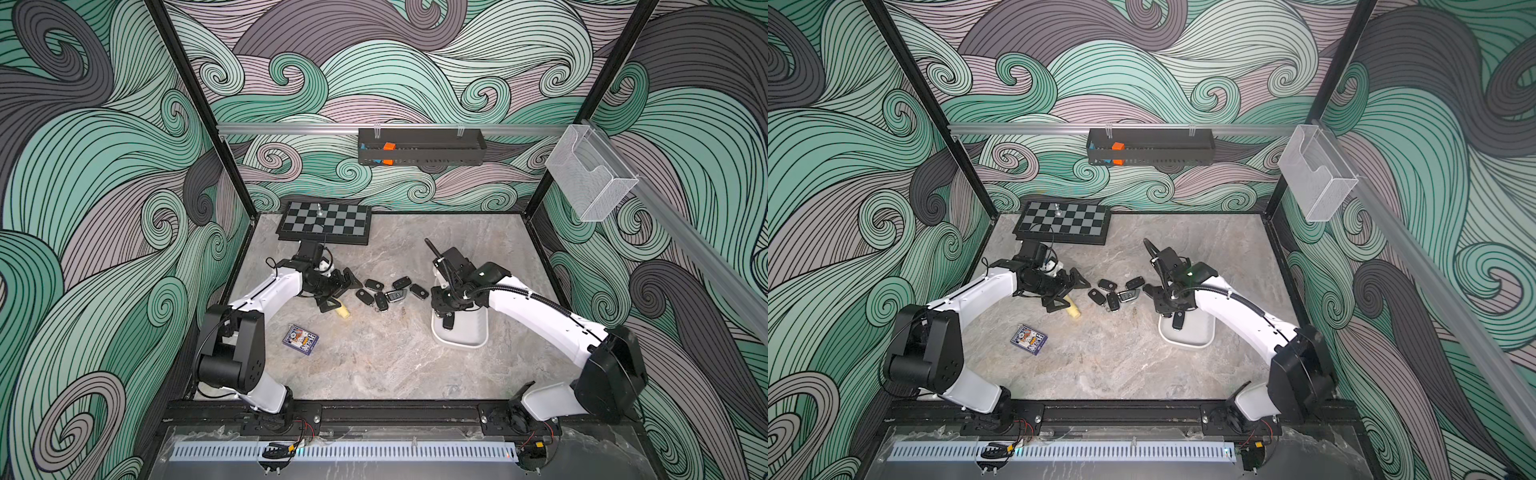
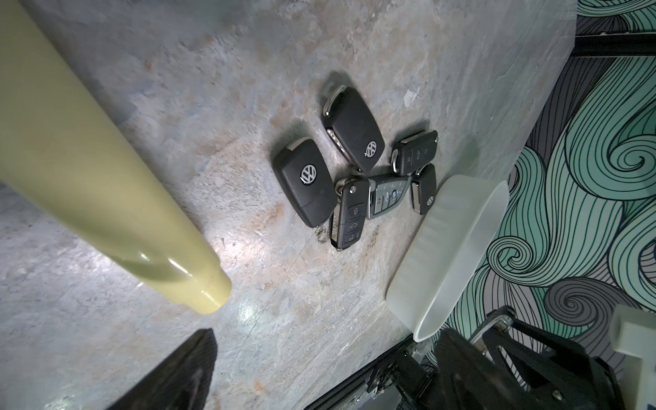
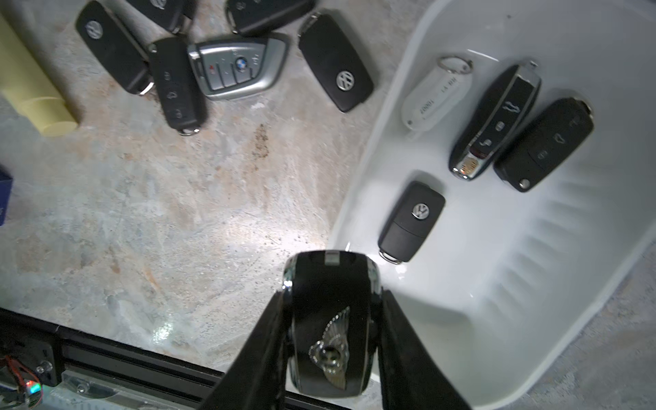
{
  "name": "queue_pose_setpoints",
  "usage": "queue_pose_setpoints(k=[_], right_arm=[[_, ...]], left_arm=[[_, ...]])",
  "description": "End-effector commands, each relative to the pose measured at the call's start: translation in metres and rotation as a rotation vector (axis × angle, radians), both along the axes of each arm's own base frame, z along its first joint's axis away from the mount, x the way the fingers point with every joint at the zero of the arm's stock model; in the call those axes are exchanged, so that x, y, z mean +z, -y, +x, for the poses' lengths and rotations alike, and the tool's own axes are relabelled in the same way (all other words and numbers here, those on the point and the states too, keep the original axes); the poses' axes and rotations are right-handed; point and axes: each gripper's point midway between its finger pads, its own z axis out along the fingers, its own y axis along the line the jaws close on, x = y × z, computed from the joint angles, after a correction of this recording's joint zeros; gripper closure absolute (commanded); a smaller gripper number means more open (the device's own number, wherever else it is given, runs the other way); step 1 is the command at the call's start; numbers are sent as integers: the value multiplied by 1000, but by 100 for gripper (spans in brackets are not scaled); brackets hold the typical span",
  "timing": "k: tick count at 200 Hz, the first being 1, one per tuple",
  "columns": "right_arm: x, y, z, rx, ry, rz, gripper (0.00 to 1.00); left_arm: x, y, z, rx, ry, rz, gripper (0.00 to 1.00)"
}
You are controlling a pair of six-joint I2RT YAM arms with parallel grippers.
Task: Place the car key into the storage box
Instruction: Place the car key in the storage box.
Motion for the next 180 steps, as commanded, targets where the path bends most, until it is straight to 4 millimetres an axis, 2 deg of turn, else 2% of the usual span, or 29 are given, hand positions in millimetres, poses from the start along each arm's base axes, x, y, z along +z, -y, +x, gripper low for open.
queue_pose_setpoints(k=[1,41,93,127,180], right_arm=[[-9,25,-4,-59,-16,-42,70],[-39,50,-4,-94,-87,-122,70],[-77,64,5,-91,-157,-238,70],[-94,75,7,-124,-196,-285,70],[-112,72,7,-148,-239,-269,67]], left_arm=[[2,4,-3,-6,3,8,2],[5,0,-3,-6,25,51,1],[10,-5,1,3,42,90,1],[11,-6,3,5,46,97,1],[11,-6,3,-7,42,105,1]])
